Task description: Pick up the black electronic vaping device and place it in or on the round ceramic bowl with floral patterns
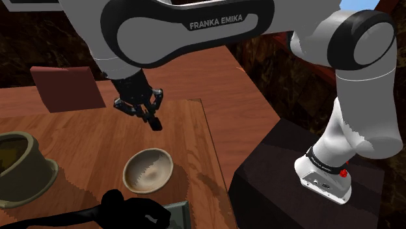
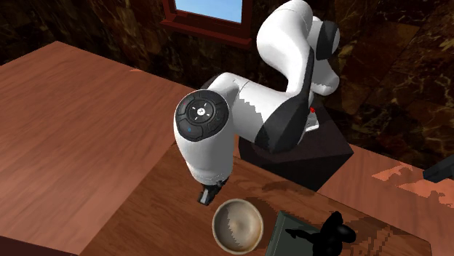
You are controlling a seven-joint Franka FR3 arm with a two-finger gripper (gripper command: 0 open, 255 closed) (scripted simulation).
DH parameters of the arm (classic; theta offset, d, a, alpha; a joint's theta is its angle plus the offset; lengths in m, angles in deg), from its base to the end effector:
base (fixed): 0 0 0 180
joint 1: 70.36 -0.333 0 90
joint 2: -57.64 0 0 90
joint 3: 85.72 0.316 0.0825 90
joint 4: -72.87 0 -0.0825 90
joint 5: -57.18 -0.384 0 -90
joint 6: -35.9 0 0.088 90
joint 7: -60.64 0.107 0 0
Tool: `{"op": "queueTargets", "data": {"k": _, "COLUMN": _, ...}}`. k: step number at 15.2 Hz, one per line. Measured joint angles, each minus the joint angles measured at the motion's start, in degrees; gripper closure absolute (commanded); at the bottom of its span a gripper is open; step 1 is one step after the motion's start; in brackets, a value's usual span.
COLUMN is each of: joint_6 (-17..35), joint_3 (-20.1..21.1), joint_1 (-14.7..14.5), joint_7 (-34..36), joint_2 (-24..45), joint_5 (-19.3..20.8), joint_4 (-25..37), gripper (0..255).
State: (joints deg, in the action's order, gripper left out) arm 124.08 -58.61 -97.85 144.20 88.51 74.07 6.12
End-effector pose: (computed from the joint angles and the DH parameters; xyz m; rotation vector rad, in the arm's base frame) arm 0.4867 0.4894 0.4994 2.9047 -0.8096 0.0173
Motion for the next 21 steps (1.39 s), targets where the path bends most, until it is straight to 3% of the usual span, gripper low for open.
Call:
{"op": "queueTargets", "data": {"k": 7, "joint_6": -3.8, "joint_3": 0.9, "joint_1": -8.4, "joint_7": 6.9, "joint_2": 5.2, "joint_5": 1.7, "joint_4": 8.3, "gripper": 255}}
{"op": "queueTargets", "data": {"k": 21, "joint_6": 6.7, "joint_3": 0.9, "joint_1": -6.6, "joint_7": 8.9, "joint_2": 4.7, "joint_5": 1.7, "joint_4": -3.2, "gripper": 255}}
